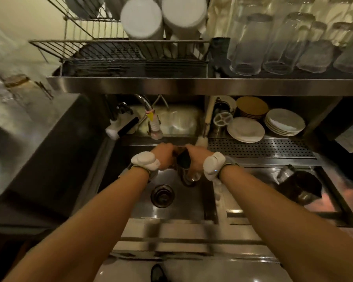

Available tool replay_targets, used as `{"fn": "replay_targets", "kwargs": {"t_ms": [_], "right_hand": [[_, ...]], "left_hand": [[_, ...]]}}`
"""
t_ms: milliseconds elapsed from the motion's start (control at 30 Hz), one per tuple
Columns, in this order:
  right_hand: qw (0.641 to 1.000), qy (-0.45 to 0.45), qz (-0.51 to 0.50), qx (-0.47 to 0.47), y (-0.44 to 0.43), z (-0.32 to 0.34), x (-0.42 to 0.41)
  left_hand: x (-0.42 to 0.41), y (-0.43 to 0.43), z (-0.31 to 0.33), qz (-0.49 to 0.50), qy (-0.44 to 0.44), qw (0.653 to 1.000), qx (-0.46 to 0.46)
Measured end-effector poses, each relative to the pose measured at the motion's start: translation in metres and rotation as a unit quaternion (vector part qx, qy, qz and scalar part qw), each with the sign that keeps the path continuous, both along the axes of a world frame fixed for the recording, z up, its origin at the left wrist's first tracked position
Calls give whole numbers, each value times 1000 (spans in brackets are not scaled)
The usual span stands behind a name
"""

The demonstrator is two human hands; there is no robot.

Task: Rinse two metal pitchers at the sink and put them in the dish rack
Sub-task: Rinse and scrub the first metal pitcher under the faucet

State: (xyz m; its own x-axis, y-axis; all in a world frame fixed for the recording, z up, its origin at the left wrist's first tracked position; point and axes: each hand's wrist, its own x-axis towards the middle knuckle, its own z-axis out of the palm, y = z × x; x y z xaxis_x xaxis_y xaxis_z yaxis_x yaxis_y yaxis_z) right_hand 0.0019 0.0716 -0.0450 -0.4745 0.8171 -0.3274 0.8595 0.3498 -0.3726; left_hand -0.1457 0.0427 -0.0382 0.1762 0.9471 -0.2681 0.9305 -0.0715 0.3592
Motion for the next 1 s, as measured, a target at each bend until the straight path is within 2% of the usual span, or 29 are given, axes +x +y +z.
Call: {"fn": "replay_targets", "kwargs": {"t_ms": [100, 200, 367, 500, 633, 867, 1000], "right_hand": [[998, -19, 8, -54, 3, -2, -39], [995, 60, 11, -77, 14, -12, -52], [978, 169, -86, -82, 15, -29, -72], [975, 174, -119, -77, 22, -37, -80], [976, 163, -131, -58, 32, -36, -84], [972, 206, -108, -26, 51, -32, -97], [971, 216, -93, -30, 60, -28, -96]], "left_hand": [[-36, 2, -9, 32, -26, 999, -23], [-71, 6, -22, 56, -70, 996, -30], [-111, 18, -33, 75, -108, 991, -36], [-120, 27, -33, 80, -111, 989, -50], [-133, 35, -24, 91, -54, 993, -56], [-150, 65, -8, 156, 8, 978, 136], [-157, 87, -5, 129, 92, 980, 122]]}}
